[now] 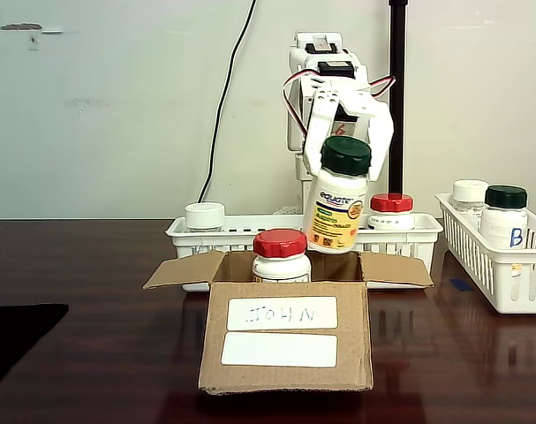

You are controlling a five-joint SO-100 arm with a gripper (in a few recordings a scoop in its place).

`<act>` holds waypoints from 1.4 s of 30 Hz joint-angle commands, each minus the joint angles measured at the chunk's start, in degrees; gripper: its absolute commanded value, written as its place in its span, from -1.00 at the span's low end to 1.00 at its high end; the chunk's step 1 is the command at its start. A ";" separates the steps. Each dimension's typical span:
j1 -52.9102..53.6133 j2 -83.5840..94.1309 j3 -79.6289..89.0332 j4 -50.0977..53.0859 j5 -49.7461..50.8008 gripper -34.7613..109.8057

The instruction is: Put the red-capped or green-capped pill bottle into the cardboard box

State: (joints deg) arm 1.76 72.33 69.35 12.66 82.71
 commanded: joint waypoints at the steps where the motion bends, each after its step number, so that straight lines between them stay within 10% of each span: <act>1: 0.70 1.67 -7.21 -1.67 0.53 -0.52; 14: 4.04 -1.93 -6.77 -3.16 3.60 -0.46; 27: 4.13 2.72 -3.96 -0.26 3.87 0.45; 34: 2.02 12.04 -2.37 11.87 1.23 0.27; 42: 1.85 31.11 15.91 16.61 1.93 -0.60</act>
State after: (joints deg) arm 2.29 89.47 78.05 28.21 83.23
